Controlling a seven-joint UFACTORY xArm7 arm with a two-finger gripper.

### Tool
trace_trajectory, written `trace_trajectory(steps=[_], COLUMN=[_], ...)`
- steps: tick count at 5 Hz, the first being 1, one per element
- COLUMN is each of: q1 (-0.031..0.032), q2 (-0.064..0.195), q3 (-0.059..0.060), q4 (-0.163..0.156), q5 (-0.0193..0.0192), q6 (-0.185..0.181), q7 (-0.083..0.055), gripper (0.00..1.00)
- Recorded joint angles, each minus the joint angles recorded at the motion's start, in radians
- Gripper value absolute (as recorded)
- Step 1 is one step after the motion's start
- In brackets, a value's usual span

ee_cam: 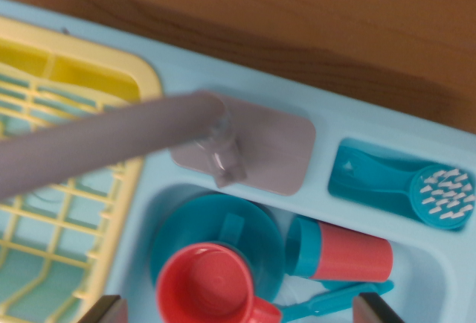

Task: Pick detergent from the sink

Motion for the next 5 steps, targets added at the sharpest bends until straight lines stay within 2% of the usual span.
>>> trace_trajectory(steps=[1, 2, 3, 4, 5], q1=[-0.009, -0.009, -0.0185, -0.0185, -0.0278], q2=[0.002, 0.002, 0.004, 0.004, 0.005], q3=[-0.01, -0.01, -0.021, -0.021, -0.031], q4=[-0.045, -0.045, -0.092, -0.092, -0.138], q5=[0.001, 0.001, 0.0021, 0.0021, 0.0032], q6=[-0.045, -0.045, -0.092, -0.092, -0.139], q7=[-0.036, -0.036, -0.074, -0.074, -0.111], gripper=[0.0, 0.0, 0.0, 0.0, 0.0])
